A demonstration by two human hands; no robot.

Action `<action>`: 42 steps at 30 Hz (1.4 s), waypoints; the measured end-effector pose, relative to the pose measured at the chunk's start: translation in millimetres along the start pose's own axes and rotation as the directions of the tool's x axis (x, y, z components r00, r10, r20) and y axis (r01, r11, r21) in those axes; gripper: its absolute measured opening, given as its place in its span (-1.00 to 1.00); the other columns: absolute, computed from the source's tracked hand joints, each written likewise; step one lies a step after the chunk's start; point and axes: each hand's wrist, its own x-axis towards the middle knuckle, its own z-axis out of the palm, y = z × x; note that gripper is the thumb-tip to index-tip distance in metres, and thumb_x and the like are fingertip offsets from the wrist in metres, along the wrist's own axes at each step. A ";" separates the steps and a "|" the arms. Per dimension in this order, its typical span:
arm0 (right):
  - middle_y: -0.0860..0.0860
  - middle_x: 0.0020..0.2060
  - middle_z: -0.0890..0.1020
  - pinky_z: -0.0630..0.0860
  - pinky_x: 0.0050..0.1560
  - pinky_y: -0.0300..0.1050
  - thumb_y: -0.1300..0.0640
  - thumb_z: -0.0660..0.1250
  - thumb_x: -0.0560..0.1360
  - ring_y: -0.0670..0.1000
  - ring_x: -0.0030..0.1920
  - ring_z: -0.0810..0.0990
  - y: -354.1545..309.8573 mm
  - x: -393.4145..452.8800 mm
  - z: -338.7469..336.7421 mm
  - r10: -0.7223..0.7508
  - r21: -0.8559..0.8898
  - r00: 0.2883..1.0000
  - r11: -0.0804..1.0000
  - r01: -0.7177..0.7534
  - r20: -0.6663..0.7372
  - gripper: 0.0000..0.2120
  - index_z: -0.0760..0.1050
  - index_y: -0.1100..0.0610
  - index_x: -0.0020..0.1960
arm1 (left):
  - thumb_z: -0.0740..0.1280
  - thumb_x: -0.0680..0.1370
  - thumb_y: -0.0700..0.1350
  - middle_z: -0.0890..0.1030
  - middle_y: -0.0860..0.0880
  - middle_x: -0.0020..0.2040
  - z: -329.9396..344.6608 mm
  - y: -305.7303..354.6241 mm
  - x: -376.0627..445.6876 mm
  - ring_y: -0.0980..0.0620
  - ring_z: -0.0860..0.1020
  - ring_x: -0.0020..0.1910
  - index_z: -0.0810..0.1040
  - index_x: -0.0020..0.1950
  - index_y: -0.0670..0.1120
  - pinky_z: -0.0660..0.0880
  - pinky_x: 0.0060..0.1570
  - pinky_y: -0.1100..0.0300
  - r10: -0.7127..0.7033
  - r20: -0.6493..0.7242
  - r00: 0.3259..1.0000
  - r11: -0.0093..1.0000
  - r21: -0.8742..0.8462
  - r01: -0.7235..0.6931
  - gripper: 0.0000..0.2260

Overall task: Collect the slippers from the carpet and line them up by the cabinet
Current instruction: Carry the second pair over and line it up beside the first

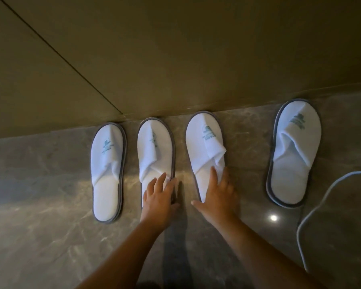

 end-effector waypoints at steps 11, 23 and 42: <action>0.18 0.46 0.01 0.21 0.37 0.15 -0.14 0.40 0.29 0.21 0.42 0.09 20.6 4.6 -5.4 0.041 0.015 0.999 0.999 -0.040 -0.036 -0.06 -0.13 0.02 0.42 | 0.30 0.46 0.00 -0.10 -0.04 0.53 16.8 -20.8 1.7 -0.18 -0.15 0.48 -0.05 0.43 0.10 0.04 0.40 -0.21 -0.030 0.080 0.996 0.998 0.058 0.026 -0.32; 0.18 0.48 -0.02 0.16 0.39 0.15 -0.17 0.36 0.32 0.21 0.44 0.05 16.6 -1.1 -4.6 0.046 0.039 0.998 0.998 -0.044 -0.035 -0.10 -0.12 0.05 0.43 | 0.32 0.45 0.00 -0.10 -0.04 0.53 17.4 -19.0 1.6 -0.19 -0.14 0.48 -0.04 0.43 0.10 0.08 0.39 -0.23 -0.027 0.067 0.997 0.997 0.073 0.022 -0.31; 0.15 0.49 0.00 0.17 0.40 0.14 -0.19 0.31 0.35 0.20 0.45 0.05 2.8 0.5 0.4 0.021 0.069 0.996 0.997 -0.015 -0.087 -0.14 -0.10 0.05 0.44 | 0.26 0.46 0.12 -0.11 -0.04 0.53 9.1 -10.3 -0.5 -0.16 -0.13 0.48 -0.01 0.43 0.11 -0.09 0.43 -0.17 0.008 -0.009 1.000 0.997 0.075 -0.008 -0.35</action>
